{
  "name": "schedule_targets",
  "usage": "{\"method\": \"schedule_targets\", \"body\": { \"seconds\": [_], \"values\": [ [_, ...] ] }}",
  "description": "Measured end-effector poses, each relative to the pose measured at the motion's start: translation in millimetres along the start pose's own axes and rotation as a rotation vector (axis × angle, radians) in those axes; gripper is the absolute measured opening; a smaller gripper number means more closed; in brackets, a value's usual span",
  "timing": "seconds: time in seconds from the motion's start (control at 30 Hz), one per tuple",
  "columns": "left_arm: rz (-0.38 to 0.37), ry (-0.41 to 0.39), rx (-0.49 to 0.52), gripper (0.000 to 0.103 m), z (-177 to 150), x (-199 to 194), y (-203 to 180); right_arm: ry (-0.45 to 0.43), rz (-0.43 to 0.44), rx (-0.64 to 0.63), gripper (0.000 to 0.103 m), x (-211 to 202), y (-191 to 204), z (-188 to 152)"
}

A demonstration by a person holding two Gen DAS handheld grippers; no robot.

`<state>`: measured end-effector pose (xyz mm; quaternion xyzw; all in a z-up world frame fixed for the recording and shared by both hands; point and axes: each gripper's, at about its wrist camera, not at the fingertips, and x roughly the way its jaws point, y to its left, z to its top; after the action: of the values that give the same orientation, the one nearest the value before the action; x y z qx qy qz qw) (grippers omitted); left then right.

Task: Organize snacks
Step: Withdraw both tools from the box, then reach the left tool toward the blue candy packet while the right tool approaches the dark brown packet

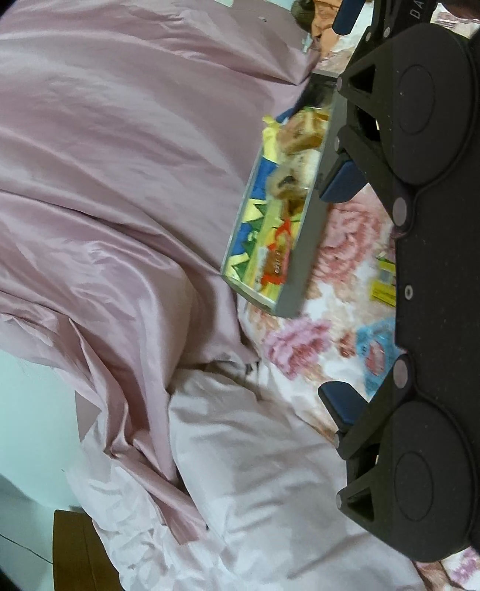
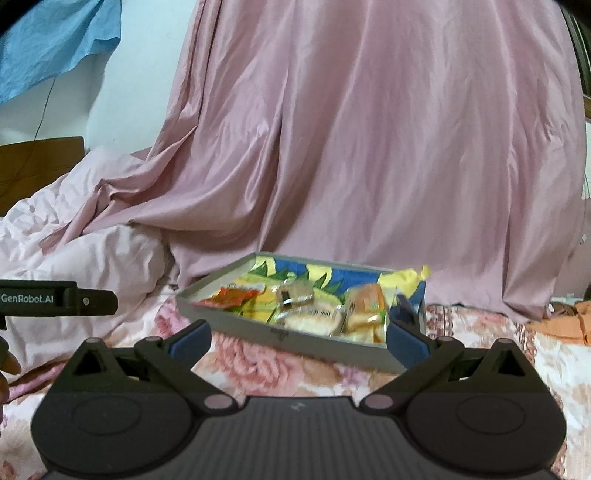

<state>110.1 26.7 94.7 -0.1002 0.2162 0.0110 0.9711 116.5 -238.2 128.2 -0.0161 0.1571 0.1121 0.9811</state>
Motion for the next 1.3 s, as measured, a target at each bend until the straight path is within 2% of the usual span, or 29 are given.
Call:
{"method": "schedule_targets", "body": {
  "seconds": [0.23,0.6,1.03,1.3],
  "values": [
    [0.027,0.05,0.009,0.102,-23.3,-17.2,17.6,0.054,0.014,0.002,0.103,-16.3,18.2,-20.8],
    [0.057,0.138,-0.005,0.102,-64.2,-26.0,50.1,0.19,0.01,-0.023,0.103,-20.3,47.4,-55.4],
    [0.062,0.23,0.001,0.102,-88.0,-7.2,60.8,0.294,0.002,-0.072,0.103,-3.2,65.6,-79.3],
    [0.069,0.246,0.023,0.102,-89.6,8.1,64.2,0.335,0.014,-0.076,0.103,18.7,71.4,-87.2]
  ]
}}
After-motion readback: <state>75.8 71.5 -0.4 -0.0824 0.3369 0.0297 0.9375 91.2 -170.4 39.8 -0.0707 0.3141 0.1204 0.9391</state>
